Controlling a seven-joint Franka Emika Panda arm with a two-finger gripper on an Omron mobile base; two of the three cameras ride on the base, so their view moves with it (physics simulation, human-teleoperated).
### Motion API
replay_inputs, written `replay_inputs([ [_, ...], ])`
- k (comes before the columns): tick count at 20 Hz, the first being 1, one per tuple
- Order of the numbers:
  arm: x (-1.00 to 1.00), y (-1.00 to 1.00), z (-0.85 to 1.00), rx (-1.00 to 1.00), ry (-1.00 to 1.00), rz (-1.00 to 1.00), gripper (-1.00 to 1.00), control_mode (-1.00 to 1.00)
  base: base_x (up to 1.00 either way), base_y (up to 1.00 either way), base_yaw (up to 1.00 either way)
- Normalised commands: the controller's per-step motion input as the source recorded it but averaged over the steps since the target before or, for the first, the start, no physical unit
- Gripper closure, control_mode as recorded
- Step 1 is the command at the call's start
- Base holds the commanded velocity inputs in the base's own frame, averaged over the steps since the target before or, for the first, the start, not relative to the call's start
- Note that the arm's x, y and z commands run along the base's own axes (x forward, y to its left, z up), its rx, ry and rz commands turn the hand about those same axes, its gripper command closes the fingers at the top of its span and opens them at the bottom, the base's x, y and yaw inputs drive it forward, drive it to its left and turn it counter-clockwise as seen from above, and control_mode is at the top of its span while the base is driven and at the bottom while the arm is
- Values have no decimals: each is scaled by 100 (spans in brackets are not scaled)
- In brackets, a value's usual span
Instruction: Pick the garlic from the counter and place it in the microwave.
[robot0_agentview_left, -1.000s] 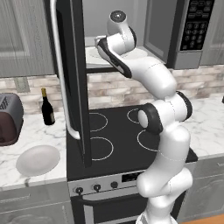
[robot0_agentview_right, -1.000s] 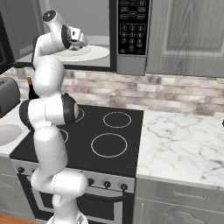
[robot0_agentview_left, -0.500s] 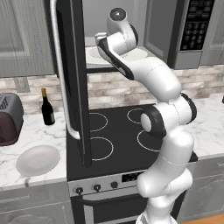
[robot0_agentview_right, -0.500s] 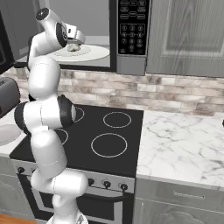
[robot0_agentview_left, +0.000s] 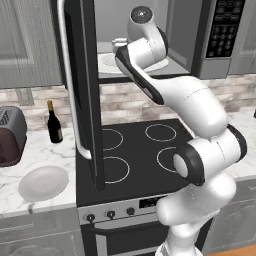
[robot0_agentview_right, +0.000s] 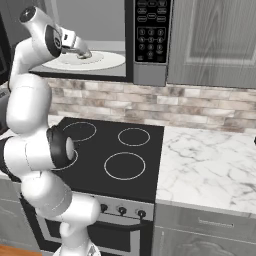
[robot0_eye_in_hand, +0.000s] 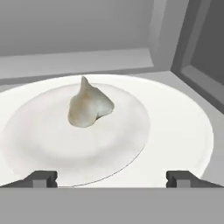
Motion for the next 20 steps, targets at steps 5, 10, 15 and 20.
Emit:
replay_inputs([
  [5, -100, -21, -4, 10, -10, -2, -100, -100, 0, 0, 0],
  [10, -100, -3, -11, 10, 7, 0, -100, -100, 0, 0, 0],
  [15, -100, 0, -61, 1, 4, 0, -100, -100, 0, 0, 0],
  [20, -100, 1, -85, -1, 3, 3, -100, -100, 0, 0, 0],
])
